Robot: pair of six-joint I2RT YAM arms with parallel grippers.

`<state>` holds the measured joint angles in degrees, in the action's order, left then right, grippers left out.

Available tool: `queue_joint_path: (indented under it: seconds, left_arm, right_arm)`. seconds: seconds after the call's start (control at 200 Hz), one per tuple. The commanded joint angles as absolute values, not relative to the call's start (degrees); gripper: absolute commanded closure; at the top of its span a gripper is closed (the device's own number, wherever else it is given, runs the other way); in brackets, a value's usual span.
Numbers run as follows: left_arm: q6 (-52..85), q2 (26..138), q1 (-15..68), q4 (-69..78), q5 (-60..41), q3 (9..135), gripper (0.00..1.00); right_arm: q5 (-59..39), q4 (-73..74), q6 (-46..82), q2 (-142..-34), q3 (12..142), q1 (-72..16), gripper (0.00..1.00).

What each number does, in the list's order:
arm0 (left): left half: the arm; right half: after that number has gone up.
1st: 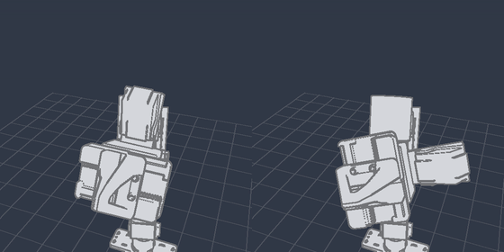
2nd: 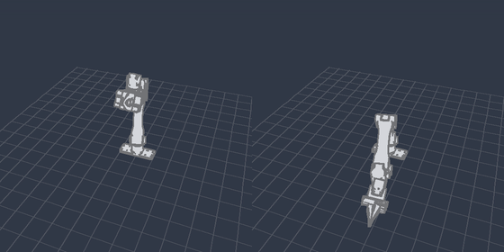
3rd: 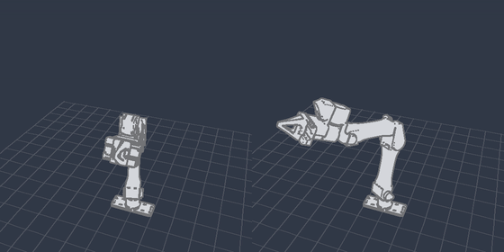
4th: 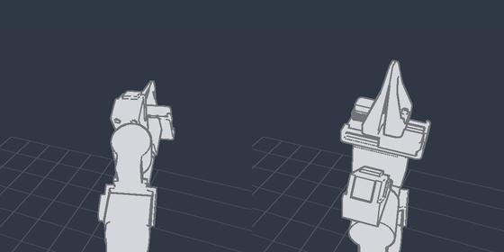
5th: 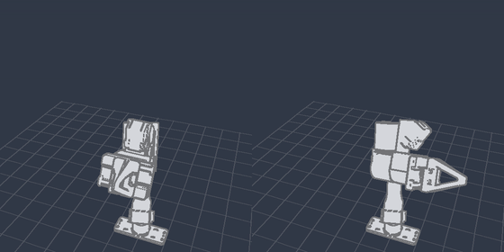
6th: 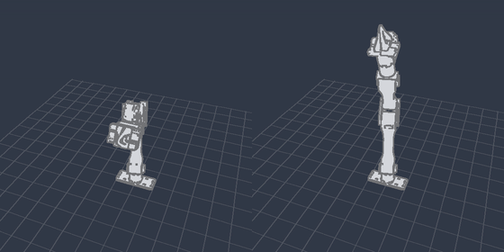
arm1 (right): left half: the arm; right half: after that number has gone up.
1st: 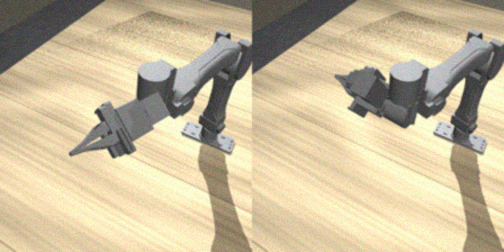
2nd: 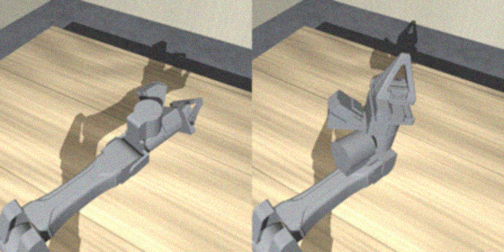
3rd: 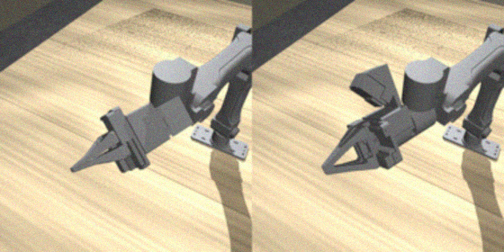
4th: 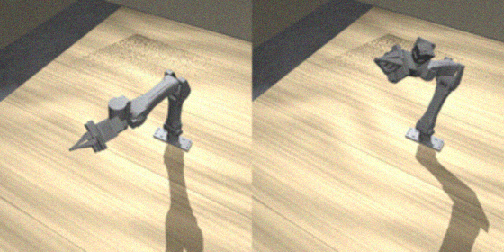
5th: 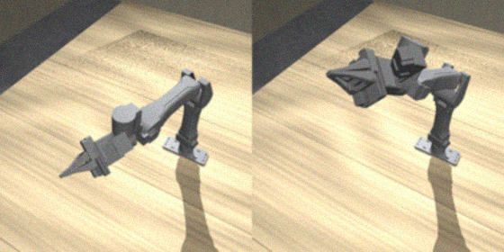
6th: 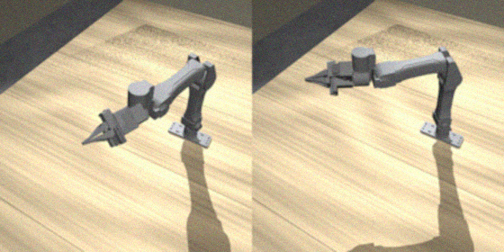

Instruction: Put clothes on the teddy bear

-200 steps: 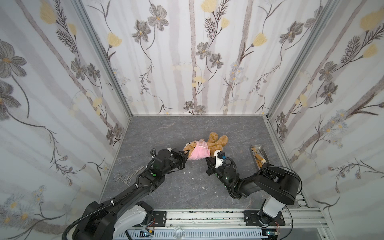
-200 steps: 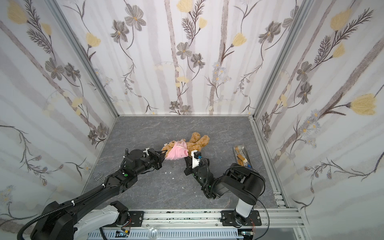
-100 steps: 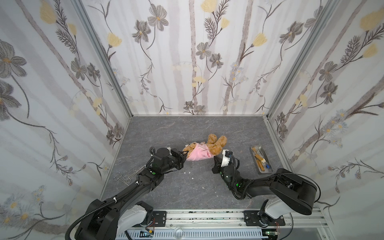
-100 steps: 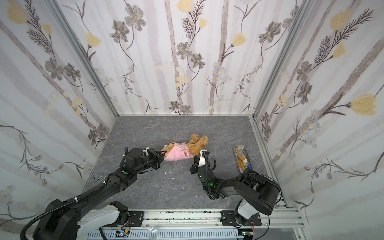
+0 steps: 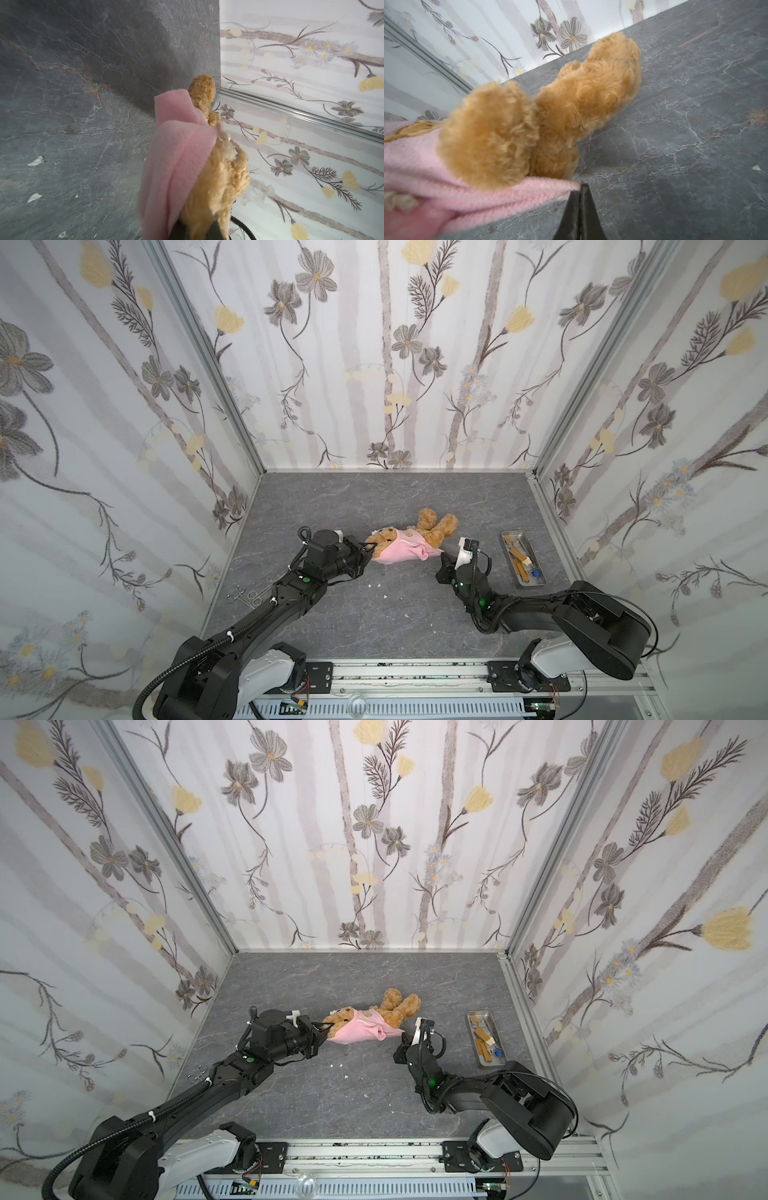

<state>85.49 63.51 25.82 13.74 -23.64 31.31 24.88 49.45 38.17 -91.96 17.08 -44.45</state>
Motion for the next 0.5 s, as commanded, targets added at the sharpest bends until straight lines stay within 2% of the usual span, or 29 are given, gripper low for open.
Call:
queue_joint_path:
  seconds: [0.0, 0.24, 0.39, 0.495]
  left_arm:
    - [78.8, 64.2, 24.8, 14.6, -20.4, 32.5, 1.00]
    - [73.5, 66.6, 24.1, 19.1, -24.0, 33.2, 1.00]
    - [69.3, 67.5, 24.0, 23.2, -25.3, 33.2, 1.00]
    - [60.8, 68.7, 24.0, 24.9, -28.3, 33.9, 1.00]
  right_arm:
    - [31.1, 41.3, 40.0, -91.8, 16.2, -41.6, 1.00]
    - [24.2, 43.2, 34.7, -89.6, 14.5, -40.2, 1.00]
    - [12.0, 44.5, 25.2, -87.4, 14.9, -40.1, 1.00]
    - [3.4, 39.6, 21.1, -82.6, 16.1, -40.1, 0.77]
